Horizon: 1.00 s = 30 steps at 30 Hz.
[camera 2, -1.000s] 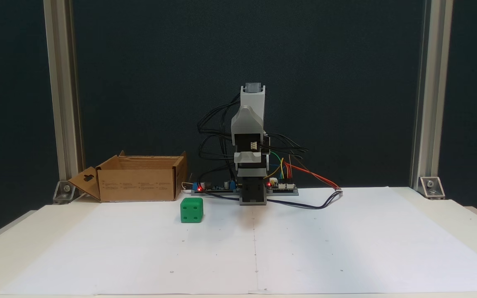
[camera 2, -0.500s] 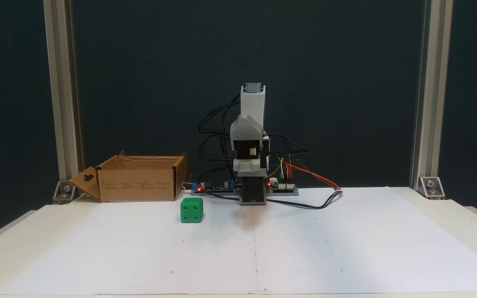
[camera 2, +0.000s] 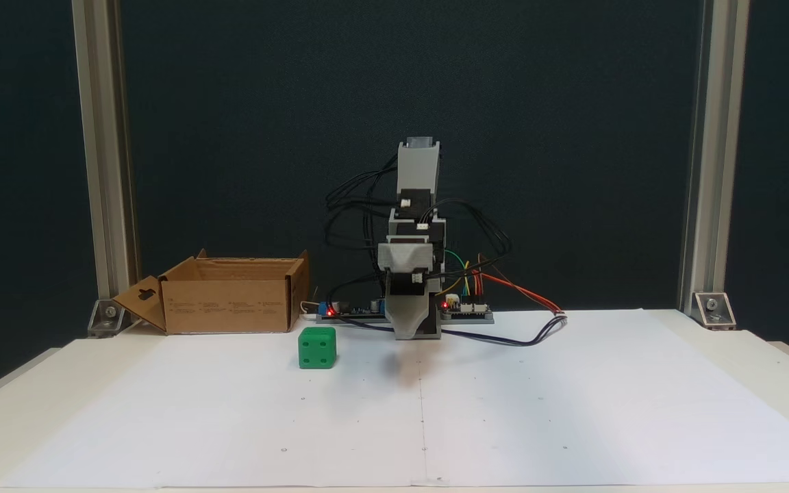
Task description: Grasp a green dice and put it in the bin.
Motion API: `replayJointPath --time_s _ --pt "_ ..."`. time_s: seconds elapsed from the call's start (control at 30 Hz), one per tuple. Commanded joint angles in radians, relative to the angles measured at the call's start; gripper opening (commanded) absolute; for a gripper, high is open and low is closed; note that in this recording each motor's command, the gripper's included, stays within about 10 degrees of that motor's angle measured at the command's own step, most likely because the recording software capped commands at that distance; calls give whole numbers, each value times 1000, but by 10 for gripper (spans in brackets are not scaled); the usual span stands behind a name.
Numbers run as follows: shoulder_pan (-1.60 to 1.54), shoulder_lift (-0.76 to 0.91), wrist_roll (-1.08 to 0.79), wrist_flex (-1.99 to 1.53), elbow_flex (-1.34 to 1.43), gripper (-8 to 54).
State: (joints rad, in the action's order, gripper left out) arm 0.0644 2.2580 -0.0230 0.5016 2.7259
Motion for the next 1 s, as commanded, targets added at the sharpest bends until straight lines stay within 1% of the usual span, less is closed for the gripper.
replayJointPath --time_s 0.0,0.17,0.33,0.53,0.57,0.6,0.83,0.97 --pt "0 114 -46 -156 -155 438" --pt "-3 112 -46 -494 -414 432" --pt "0 107 -44 -820 -538 432" --pt "78 103 -29 -1196 -623 432" --pt "97 103 -21 -1317 -650 432" --pt "133 77 -21 -1391 -713 432" --pt "255 -58 -23 -1801 -922 438" --pt "325 -81 -23 -1995 -1019 445"
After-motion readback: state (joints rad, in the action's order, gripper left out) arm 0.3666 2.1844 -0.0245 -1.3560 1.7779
